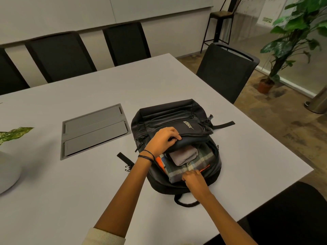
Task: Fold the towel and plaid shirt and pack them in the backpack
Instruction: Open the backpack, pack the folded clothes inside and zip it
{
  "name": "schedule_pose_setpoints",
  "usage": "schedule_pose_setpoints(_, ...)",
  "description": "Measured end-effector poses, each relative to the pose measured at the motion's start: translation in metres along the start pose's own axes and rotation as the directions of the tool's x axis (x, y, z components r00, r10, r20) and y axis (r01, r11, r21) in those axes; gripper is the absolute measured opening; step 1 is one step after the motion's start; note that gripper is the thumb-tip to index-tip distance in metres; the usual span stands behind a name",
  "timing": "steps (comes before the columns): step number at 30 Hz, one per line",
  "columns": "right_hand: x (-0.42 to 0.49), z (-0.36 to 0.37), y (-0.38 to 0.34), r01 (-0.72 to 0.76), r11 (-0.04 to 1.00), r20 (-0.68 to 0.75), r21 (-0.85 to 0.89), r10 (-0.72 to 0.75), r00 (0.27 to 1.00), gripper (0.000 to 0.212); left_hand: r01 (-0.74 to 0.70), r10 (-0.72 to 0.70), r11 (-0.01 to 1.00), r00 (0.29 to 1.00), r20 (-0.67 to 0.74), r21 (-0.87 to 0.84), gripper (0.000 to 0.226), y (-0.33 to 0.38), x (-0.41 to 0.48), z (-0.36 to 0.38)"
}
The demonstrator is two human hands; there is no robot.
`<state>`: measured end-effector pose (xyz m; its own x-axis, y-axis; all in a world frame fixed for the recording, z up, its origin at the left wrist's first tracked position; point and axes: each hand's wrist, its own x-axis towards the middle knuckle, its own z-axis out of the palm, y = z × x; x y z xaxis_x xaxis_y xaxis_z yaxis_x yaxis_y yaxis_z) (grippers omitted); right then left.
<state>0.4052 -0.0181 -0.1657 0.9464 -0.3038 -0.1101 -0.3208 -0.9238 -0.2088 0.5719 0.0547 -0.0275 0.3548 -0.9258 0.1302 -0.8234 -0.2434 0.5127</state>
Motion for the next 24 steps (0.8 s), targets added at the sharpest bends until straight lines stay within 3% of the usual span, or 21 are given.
schedule_pose_setpoints(3,-0.003,-0.004,-0.002,-0.016,0.999,0.015,0.04,0.015,1.0,0.051,-0.006,0.006,1.0,1.0,-0.001,-0.01,0.02,0.0,-0.002,-0.001)
schedule_pose_setpoints(7,-0.003,-0.006,0.0,-0.017,0.999,0.019,-0.047,0.018,1.0,0.062,-0.024,0.022,0.998,0.999,-0.037,-0.051,0.019,0.0,-0.005,-0.002)
schedule_pose_setpoints(10,-0.006,-0.023,-0.001,0.026,0.995,0.071,-0.094,-0.02,0.997,0.056,-0.031,0.024,0.996,0.996,-0.089,-0.086,0.016,0.0,-0.006,0.0)
schedule_pose_setpoints(13,-0.007,-0.038,-0.001,0.128,0.992,0.125,0.002,-0.127,0.984,0.025,-0.016,0.003,0.995,0.993,-0.118,-0.102,0.014,0.002,-0.007,0.002)
schedule_pose_setpoints(19,-0.004,-0.046,0.007,0.16,0.985,0.085,0.064,-0.165,0.983,0.021,-0.017,-0.001,0.992,0.991,-0.135,-0.128,0.016,-0.002,-0.005,0.005)
schedule_pose_setpoints(24,-0.006,-0.056,0.012,0.028,0.942,0.186,0.335,-0.096,0.978,0.015,0.01,-0.032,0.985,0.991,-0.127,-0.174,0.014,-0.001,-0.003,0.004)
